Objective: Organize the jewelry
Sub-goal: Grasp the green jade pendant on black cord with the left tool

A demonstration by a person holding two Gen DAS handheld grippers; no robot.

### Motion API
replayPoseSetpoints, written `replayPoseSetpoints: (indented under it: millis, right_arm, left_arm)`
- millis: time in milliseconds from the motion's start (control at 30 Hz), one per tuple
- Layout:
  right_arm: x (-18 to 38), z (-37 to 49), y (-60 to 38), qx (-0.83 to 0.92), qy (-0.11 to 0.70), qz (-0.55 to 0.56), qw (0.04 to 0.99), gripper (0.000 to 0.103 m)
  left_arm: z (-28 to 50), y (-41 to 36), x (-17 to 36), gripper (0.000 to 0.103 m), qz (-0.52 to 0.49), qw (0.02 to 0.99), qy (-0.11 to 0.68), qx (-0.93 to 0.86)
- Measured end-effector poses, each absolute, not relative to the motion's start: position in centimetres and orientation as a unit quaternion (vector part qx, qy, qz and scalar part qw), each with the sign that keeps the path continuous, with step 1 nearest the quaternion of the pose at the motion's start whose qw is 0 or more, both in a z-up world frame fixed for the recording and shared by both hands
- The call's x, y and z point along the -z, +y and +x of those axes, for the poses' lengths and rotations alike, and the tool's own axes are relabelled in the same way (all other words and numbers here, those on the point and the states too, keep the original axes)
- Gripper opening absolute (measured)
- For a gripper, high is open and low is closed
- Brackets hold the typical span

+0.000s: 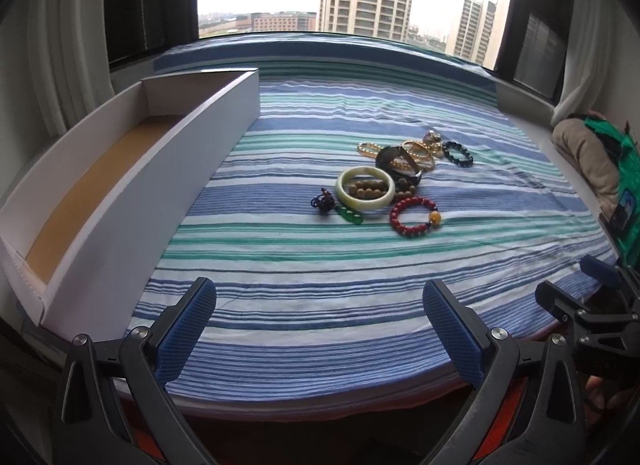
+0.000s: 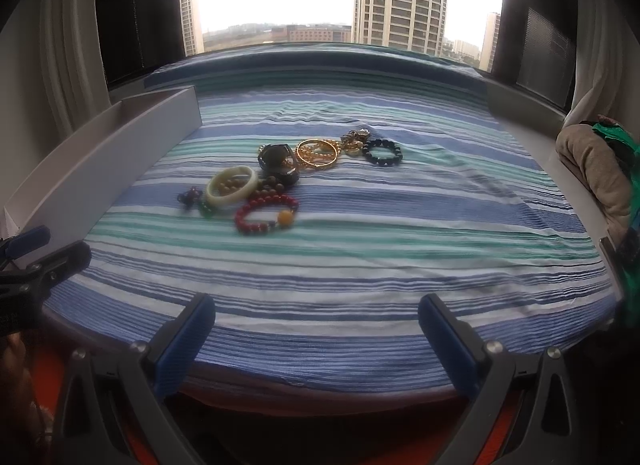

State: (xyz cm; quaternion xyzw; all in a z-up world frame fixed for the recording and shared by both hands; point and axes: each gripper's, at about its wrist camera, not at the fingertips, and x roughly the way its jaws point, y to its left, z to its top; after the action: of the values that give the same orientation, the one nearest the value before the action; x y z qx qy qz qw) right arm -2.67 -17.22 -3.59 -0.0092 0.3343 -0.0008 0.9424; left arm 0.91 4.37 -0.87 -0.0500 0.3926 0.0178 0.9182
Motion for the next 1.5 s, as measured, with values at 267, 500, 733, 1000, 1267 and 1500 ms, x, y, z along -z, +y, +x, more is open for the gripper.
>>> replayPoseSetpoints:
  millis: [267, 500, 733, 1000, 1267, 1500]
  right_arm:
    - [3.6, -2.9, -17.6, -0.001, 0.333, -0.002, 0.943, 0.103]
    - [4.1, -2.6, -18.1, -0.003, 0.341, 0.008, 0.94, 0.103]
    - [4.0, -2.7, -18.6, -0.003, 0.338, 0.016, 0.941, 0.103]
    - [4.3, -3.3, -20.3, 0.013, 0.339, 0.028, 0.94, 0.103]
    - [4.2, -2.5, -21.6, 0.022, 0.346, 0.03, 0.938, 0.103]
    - [4.1, 6.1, -24.0, -0.064, 0.401, 0.057, 0.912, 0.073]
  left_arm:
    - [2.3, 6.7, 1.0, 0.103, -0.054, 0.916, 0.395, -0.047]
    - [4.9, 7.6, 1.2, 0.103, -0.036, 0.913, 0.405, -0.031]
    - [10.9, 5.7, 3.4, 0.102, -0.018, 0.905, 0.424, 0.006]
    - [17.6, 3.5, 8.5, 0.073, 0.015, 0.889, 0.456, 0.051]
    - [16.4, 5.2, 8.7, 0.015, -0.043, 0.886, 0.455, 0.076]
    - [11.9, 8.2, 5.4, 0.014, -0.095, 0.896, 0.431, 0.058]
